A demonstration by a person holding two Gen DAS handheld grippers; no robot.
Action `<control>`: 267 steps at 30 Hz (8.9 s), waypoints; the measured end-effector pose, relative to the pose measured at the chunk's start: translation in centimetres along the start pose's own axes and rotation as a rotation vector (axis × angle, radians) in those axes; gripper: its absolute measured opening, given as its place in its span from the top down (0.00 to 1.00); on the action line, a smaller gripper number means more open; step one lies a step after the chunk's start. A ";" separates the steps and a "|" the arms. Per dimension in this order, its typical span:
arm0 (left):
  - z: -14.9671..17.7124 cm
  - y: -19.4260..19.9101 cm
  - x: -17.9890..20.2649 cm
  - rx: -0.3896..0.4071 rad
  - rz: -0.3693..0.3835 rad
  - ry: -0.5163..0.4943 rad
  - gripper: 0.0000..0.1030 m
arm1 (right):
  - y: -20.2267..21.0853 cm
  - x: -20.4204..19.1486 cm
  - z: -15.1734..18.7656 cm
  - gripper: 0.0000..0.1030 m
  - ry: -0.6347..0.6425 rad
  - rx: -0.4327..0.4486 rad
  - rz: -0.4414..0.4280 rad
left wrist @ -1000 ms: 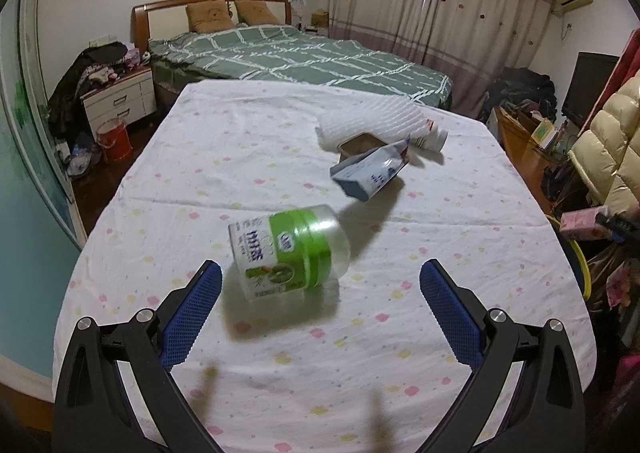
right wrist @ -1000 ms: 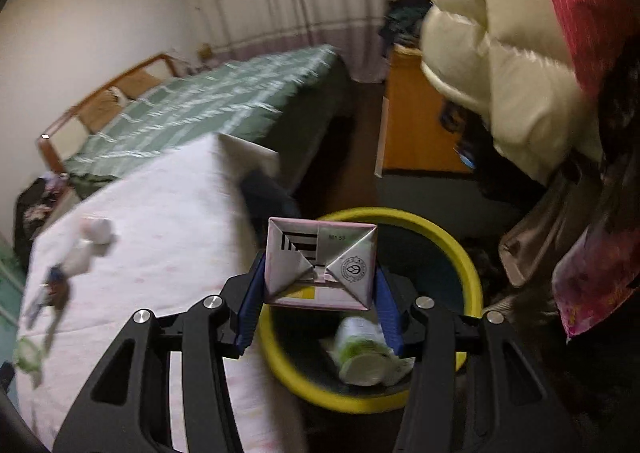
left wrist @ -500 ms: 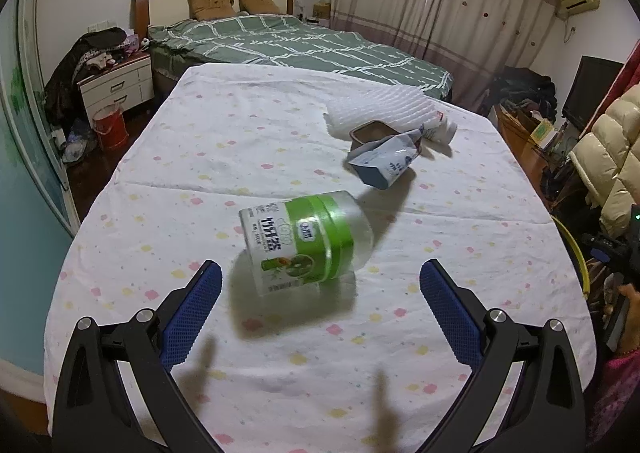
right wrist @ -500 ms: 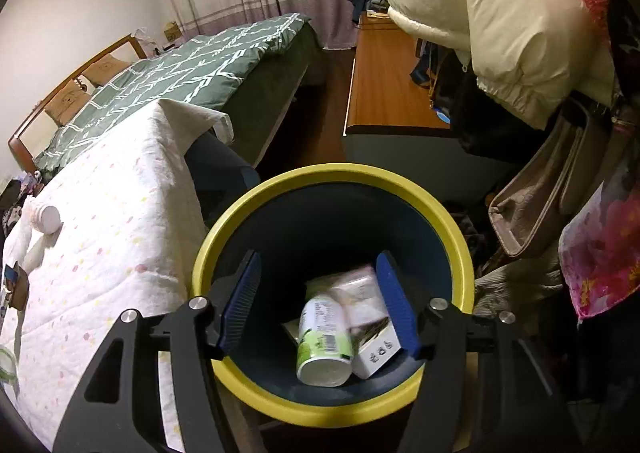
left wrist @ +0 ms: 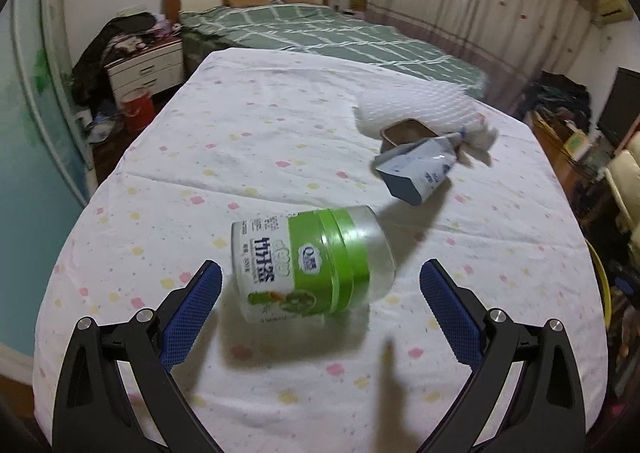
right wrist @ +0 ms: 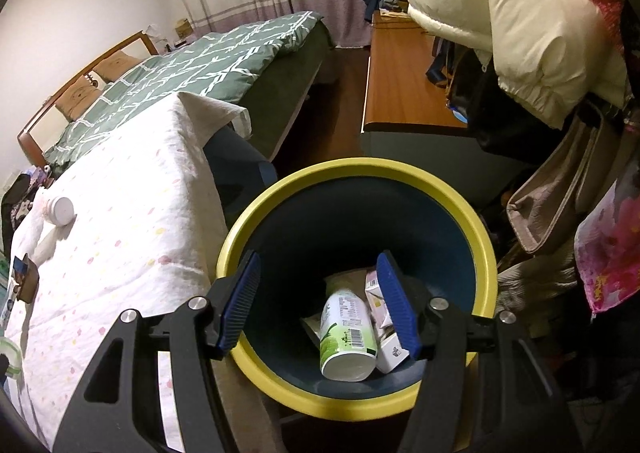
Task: Collect trash
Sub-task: 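Grasp the green-lidded plastic jar with the left gripper, then carry the jar over the bin and open the left gripper, then grasp the white-and-blue wrapper beside the foil tray with the right gripper, then carry the wrapper into the bin and open the right gripper, then grasp the brown foil tray by its rim with the left gripper, then carry the foil tray over the bin and open the left gripper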
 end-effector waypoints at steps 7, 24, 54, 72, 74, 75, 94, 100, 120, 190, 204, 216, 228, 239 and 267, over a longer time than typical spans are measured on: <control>-0.4 -0.8 -0.5 0.002 -0.077 0.028 0.06 | -0.1 0.3 0.3 0.44 -0.010 -0.007 -0.012; 0.4 0.5 3.3 -0.006 0.021 -0.079 0.28 | 0.4 0.8 0.4 0.44 -0.030 0.000 -0.049; 8.0 -0.4 48.6 -0.201 0.673 -0.645 0.28 | 10.2 9.8 3.0 0.44 -0.046 0.115 0.045; 4.6 1.2 46.2 -0.118 0.673 -0.561 0.09 | 9.0 9.5 4.4 0.44 -0.037 0.058 0.038; 3.5 2.2 43.8 -0.094 0.662 -0.535 0.09 | 8.7 8.6 4.4 0.44 -0.022 0.050 0.026; 2.8 2.9 41.9 -0.076 0.647 -0.517 0.09 | 8.5 8.0 4.4 0.44 -0.015 0.048 0.019; -4.4 9.8 5.8 0.181 0.210 -0.128 0.05 | 4.5 -22.5 1.2 0.44 0.357 -0.030 -0.416; -3.8 9.3 2.1 0.169 0.202 -0.086 0.05 | 4.3 -30.2 3.2 0.44 0.439 -0.083 -0.505; -3.6 9.0 -1.1 0.189 0.154 -0.058 0.05 | 1.5 -42.4 6.2 0.56 0.461 -0.181 -0.520; -4.2 0.6 10.5 0.046 0.345 -0.307 0.05 | -3.6 3.3 -2.2 0.67 -0.003 -0.079 0.058; -7.8 -7.6 9.7 -0.026 0.361 -0.421 0.05 | -3.0 -1.0 -2.4 0.66 0.040 -0.078 0.005; -7.3 -10.6 11.4 -0.102 0.375 -0.507 0.05 | -4.1 -1.5 -2.0 0.66 0.043 -0.101 -0.010; -6.0 -11.9 13.4 -0.131 0.328 -0.605 0.29 | -4.4 -1.5 -1.6 0.66 0.026 -0.113 -0.028; -3.5 -7.1 16.6 -0.132 0.364 -0.632 0.30 | -1.8 -1.7 -1.4 0.66 0.022 -0.078 -0.068; 8.2 -1.9 49.1 -0.242 0.701 -0.843 0.29 | 5.6 11.0 2.8 0.60 -0.033 -0.018 0.041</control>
Point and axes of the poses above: each gripper's, at about its wrist camera, not at the fingertips, and y roughly against the way its jaws point, x to its right, z to its underside, the point moved 10 cm from there along -y, roughly the way its jaws point, and after that the axes turned 6 degrees about x, right-handed, at the moved point
